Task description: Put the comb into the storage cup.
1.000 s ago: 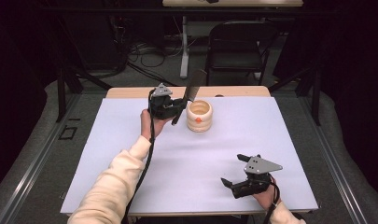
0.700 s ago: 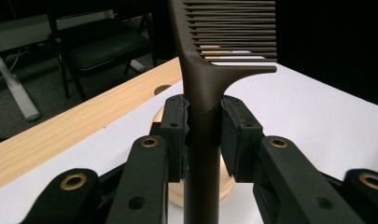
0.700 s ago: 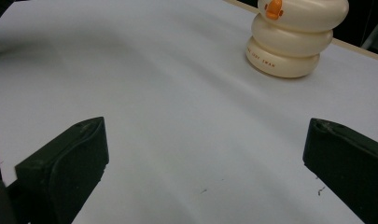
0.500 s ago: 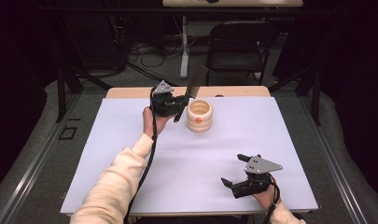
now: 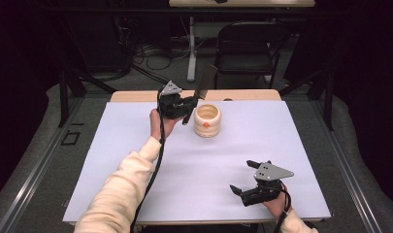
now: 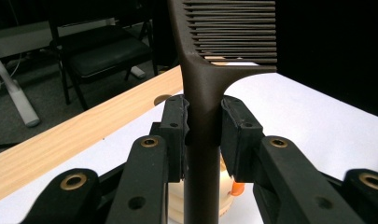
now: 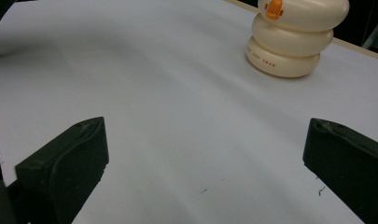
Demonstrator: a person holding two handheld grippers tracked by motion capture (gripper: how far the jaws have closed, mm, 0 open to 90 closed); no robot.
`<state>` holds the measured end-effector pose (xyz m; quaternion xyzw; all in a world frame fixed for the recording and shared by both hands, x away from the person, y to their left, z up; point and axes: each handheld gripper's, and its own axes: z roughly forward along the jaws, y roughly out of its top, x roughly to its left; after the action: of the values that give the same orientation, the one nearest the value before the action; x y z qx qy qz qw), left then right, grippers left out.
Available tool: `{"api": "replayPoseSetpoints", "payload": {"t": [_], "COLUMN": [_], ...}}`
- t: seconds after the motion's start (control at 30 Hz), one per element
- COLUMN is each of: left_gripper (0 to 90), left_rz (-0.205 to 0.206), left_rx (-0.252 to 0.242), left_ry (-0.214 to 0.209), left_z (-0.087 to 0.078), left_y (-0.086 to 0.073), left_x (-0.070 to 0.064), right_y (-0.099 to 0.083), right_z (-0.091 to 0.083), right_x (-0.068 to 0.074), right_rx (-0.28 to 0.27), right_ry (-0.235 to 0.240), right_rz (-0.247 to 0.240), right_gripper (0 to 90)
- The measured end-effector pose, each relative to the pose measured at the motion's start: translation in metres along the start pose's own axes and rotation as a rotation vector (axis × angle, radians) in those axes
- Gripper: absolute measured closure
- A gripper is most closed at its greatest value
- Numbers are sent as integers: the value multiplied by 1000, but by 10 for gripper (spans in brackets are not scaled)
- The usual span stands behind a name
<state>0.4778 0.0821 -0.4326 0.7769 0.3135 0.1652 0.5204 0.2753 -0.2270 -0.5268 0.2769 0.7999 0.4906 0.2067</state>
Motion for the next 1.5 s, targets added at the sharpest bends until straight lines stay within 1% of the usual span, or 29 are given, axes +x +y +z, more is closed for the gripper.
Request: {"api": "replayPoseSetpoints", "payload": {"t": [0.63, 0.8, 0.87, 1.07, 1.5], "left_gripper": [724, 724, 724, 723, 724], "left_rz": [-8, -6, -7, -16, -23], "left_rx": [-33, -46, -49, -61, -77], "left_ry": [5, 19, 18, 29, 39], "left_z": [8, 9, 10, 14, 21], "left_y": [10, 12, 12, 13, 14], "left_x": [-4, -5, -4, -3, -4], "right_y": [0, 0, 0, 0, 0], "right_z": [0, 0, 0, -1, -1], "right_x": [0, 0, 0, 0, 0], "right_rx": [-2, -3, -2, -1, 0], "right_ry": [1, 1, 0, 0, 0], "right_rz": [2, 1, 2, 3, 3], "right_gripper": [0, 0, 0, 0, 0]}}
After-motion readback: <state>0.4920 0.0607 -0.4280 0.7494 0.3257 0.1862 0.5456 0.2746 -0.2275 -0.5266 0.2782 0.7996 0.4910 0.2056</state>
